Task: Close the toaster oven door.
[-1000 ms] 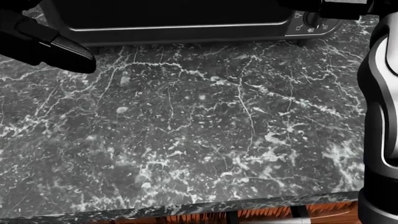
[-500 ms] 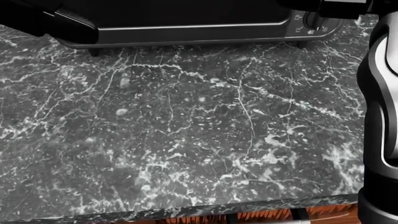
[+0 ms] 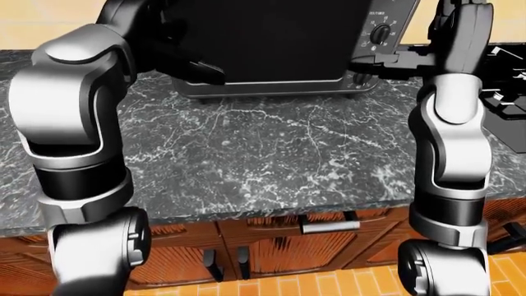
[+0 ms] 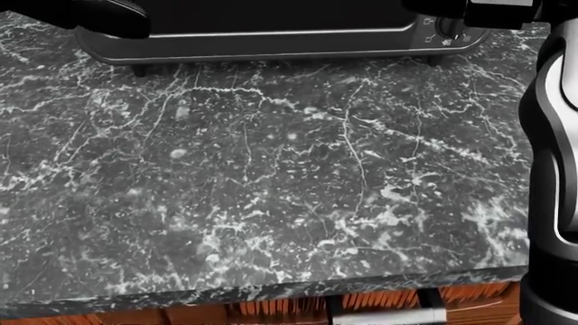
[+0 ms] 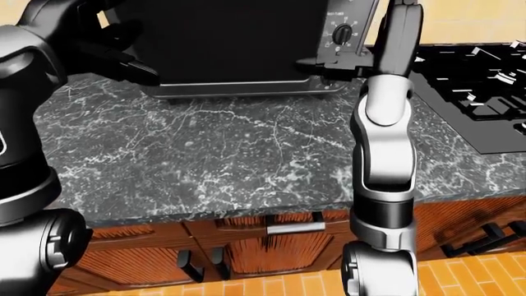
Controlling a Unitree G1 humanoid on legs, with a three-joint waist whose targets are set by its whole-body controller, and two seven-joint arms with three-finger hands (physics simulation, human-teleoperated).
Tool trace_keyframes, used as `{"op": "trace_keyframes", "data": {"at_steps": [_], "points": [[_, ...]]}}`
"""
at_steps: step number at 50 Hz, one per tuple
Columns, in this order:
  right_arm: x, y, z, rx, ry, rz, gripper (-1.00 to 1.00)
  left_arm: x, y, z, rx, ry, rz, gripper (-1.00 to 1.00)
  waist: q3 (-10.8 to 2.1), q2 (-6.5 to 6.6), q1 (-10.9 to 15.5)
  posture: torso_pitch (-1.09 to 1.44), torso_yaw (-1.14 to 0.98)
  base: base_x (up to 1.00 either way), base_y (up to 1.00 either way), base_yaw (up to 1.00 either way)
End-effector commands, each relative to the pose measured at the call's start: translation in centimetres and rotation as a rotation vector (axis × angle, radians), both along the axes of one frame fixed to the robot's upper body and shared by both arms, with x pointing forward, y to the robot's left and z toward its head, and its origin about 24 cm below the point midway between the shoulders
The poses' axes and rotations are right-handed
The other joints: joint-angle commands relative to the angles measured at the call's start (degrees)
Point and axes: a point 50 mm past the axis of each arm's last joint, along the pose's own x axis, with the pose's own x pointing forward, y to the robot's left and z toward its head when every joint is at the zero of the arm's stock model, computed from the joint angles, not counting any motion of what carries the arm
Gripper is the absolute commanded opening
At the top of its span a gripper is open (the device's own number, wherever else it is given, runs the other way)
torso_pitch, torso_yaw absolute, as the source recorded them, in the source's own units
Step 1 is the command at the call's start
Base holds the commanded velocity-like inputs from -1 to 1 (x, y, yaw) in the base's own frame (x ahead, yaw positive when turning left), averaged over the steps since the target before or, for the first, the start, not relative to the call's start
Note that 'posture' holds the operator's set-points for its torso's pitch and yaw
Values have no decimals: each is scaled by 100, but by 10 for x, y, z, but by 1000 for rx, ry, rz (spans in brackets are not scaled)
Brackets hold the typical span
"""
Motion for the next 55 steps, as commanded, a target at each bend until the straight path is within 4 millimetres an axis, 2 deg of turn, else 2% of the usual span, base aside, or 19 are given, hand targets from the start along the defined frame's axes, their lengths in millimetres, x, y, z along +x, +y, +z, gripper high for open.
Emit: {"op": "trace_keyframes", "data": {"at_steps": [1, 40, 55], "points": [[-8, 1, 18, -14, -91, -1, 100, -16, 0, 38, 13, -226, 19, 100, -203, 25, -24, 0, 0, 0, 0, 0], [-8, 0, 17, -9, -86, -2, 100, 7, -7, 67, 0, -227, 11, 100, -187, -37, 7, 0, 0, 0, 0, 0], [-8, -1, 16, -7, -84, -2, 100, 23, -9, 69, -3, -212, 21, 100, -171, -96, 30, 0, 0, 0, 0, 0]]}}
